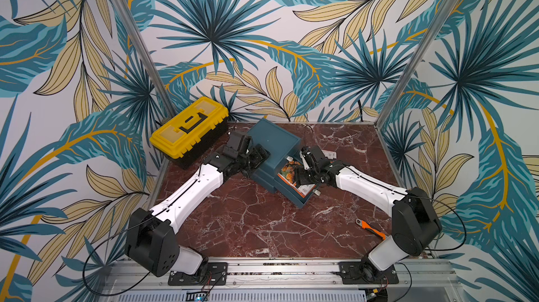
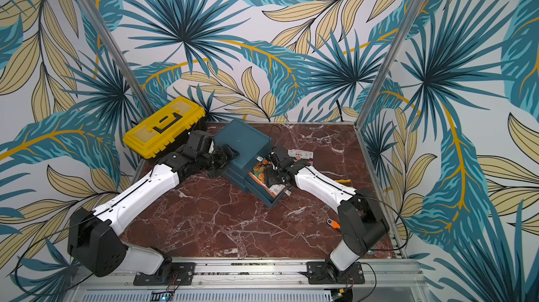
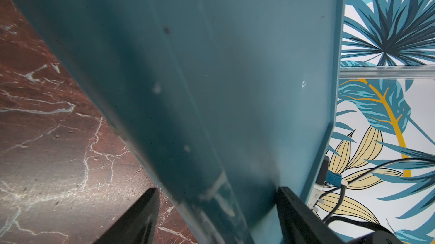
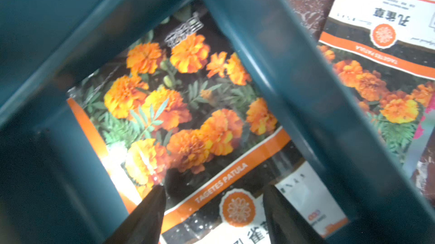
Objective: Take the seed bags out of the drawer
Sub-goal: Pick up the seed packet from the drawer.
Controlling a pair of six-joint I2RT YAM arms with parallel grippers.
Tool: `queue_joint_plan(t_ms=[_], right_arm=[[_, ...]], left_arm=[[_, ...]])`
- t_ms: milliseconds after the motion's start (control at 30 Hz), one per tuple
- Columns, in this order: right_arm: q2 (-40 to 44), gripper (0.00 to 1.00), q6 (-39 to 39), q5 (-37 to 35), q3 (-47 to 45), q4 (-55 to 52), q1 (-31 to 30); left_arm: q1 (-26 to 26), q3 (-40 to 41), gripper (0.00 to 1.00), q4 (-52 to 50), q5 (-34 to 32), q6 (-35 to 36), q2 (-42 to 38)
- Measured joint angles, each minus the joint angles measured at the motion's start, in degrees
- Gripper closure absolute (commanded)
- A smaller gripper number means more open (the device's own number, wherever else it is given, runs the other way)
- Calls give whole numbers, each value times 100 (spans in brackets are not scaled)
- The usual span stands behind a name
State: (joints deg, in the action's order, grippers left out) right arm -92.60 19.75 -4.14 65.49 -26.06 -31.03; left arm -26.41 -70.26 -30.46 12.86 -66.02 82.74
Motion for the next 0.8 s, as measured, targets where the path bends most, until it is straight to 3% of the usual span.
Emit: queue_joint_plan(t_ms=[433, 800], right_arm=[[-44, 22, -330, 7, 299, -302, 361], [-656, 22, -544, 455, 743, -581, 404]], left_arm=[[0, 0, 18, 2, 0, -2, 0], [0, 0, 18, 2, -2, -11, 0]])
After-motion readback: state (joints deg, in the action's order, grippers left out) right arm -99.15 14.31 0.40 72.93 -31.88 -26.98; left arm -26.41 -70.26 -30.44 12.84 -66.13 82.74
